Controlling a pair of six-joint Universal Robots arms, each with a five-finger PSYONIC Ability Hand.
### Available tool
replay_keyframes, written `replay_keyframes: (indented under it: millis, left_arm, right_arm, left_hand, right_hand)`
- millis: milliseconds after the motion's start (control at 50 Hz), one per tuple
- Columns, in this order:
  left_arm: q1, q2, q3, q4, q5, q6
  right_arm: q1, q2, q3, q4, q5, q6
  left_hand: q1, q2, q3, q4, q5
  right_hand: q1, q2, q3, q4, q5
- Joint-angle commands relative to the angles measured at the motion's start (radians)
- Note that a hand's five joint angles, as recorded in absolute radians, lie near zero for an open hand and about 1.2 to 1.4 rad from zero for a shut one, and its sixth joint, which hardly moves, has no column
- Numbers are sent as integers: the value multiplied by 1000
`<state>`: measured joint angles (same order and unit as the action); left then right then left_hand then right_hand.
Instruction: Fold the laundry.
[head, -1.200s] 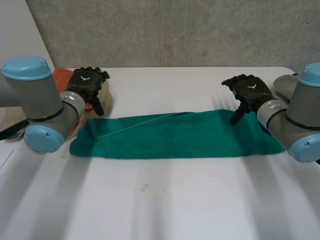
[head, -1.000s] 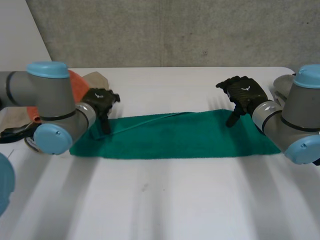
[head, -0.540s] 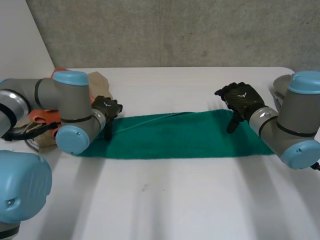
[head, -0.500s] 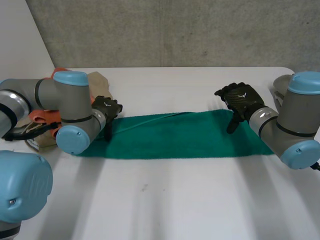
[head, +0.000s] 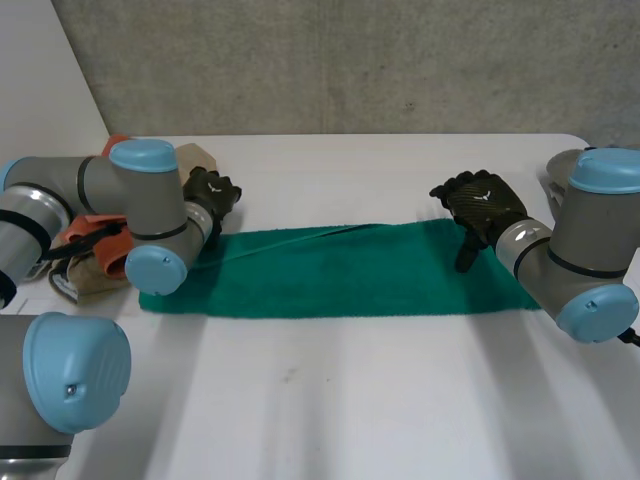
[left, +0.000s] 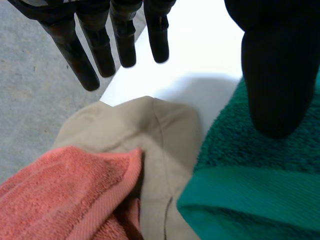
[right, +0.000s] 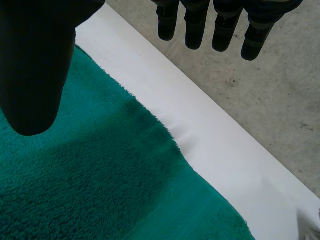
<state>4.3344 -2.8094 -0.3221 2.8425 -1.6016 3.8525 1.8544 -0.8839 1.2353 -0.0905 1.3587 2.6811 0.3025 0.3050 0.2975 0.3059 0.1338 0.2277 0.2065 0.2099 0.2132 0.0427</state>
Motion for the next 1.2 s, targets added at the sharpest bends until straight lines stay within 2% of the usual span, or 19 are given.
replay_keyframes:
  millis: [20,80,120,160,180,220,340,460,560,860,940,960,1040,1140,1200]
  left_arm:
    - [-4,-21,31,0,21,16]
    - [-5,-16,25,-11,38,27]
    - [-7,-7,17,-38,48,30]
    - [-7,5,11,-63,49,27]
    - [-7,25,2,-87,46,19]
    - [-7,56,-15,-118,43,-5]
    - [-7,102,-70,-135,69,-126]
    - [-4,73,-54,-135,94,-166]
    - [8,13,20,-149,103,-154]
    - [11,-73,178,-265,100,-94]
    - [10,-71,178,-265,106,-94]
    - [8,-68,173,-264,101,-94]
    - [-5,-56,178,-259,62,-91]
    - [-24,29,141,-259,-32,-116]
    - [-38,88,103,-261,-21,-136]
  right_arm:
    - [-4,-4,0,0,7,-4]
    - [-8,-6,0,0,7,-4]
    - [-12,-7,-2,0,7,-6]
    - [-14,-7,-2,0,7,-7]
    - [-17,-7,-2,0,7,-7]
    - [-20,-7,-2,0,5,-7]
    - [-15,-7,-2,0,7,-9]
    - [-12,-4,0,0,7,-10]
    - [-12,-1,0,0,7,-21]
    - [-20,-4,-2,0,7,-24]
    - [-20,-4,-2,0,10,-26]
    - [-20,-4,0,-2,11,-26]
    - [-18,-6,0,-3,17,-26]
    - [-20,-10,-7,-3,22,-26]
    - [-23,-13,-22,-3,17,-21]
  left_hand:
    - [473,471,478,470,467]
    - [583,580,588,580,577]
    - [563,560,568,559,557]
    - [437,435,442,434,431]
    - [230,228,235,227,224]
    - [79,76,84,75,73]
    - [104,102,110,101,99]
    - [131,129,136,128,125]
    - [263,260,268,260,257]
    - [401,398,406,398,395]
    - [843,841,848,840,838]
    - [1089,1086,1094,1085,1083]
    - [1094,1091,1099,1090,1088]
    - [1094,1091,1099,1090,1088]
    - [1094,1091,1099,1090,1088]
  right_hand:
    - [-53,-32,-35,-39,-43]
    - [-53,-32,-35,-39,-43]
    - [-53,-32,-35,-39,-43]
    - [-53,-32,-35,-39,-43]
    - [-53,-32,-35,-39,-43]
    - [-53,-32,-35,-39,-43]
    - [-53,-32,-35,-39,-43]
    - [-53,-32,-35,-39,-43]
    - [-53,-32,-35,-39,-43]
    - [-53,-32,-35,-39,-43]
    - [-53,-32,-35,-39,-43]
    - [-53,-32,-35,-39,-43]
    - [-53,-32,-35,-39,-43]
    - [-53,-32,-35,-39,-43]
    - [-53,-32,-35,-39,-43]
